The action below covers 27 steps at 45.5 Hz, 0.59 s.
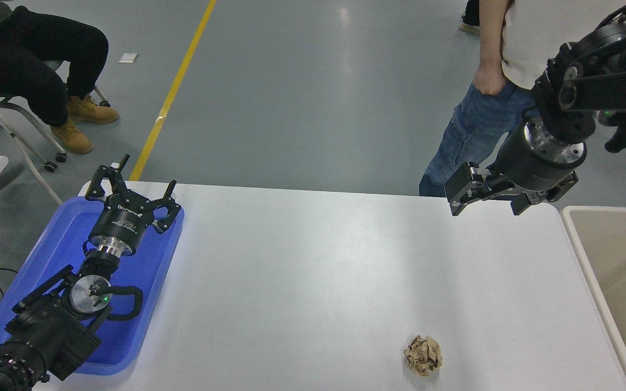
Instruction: Pick up paper ball place in dustbin
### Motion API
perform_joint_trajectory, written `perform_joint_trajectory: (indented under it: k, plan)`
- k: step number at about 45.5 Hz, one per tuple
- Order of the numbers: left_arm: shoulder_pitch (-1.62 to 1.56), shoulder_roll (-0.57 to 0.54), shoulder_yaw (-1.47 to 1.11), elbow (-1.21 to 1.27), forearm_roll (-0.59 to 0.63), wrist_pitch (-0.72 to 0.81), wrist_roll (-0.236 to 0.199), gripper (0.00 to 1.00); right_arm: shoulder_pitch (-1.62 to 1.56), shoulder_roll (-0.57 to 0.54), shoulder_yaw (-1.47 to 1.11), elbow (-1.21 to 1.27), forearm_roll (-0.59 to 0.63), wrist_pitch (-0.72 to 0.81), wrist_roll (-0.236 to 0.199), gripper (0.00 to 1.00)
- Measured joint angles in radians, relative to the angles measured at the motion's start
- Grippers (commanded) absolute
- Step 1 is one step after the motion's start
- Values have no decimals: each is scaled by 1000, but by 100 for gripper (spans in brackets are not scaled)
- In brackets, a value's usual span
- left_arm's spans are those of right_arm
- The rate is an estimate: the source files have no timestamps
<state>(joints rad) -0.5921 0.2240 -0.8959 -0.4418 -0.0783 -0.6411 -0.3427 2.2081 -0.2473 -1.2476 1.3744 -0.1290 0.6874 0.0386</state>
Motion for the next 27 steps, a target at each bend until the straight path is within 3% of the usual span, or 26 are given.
perform_joint_trajectory:
  k: [27]
  plan:
    - [0,0,0,0,0,0,0,100,-12,8,16,-4,0,0,-1,100]
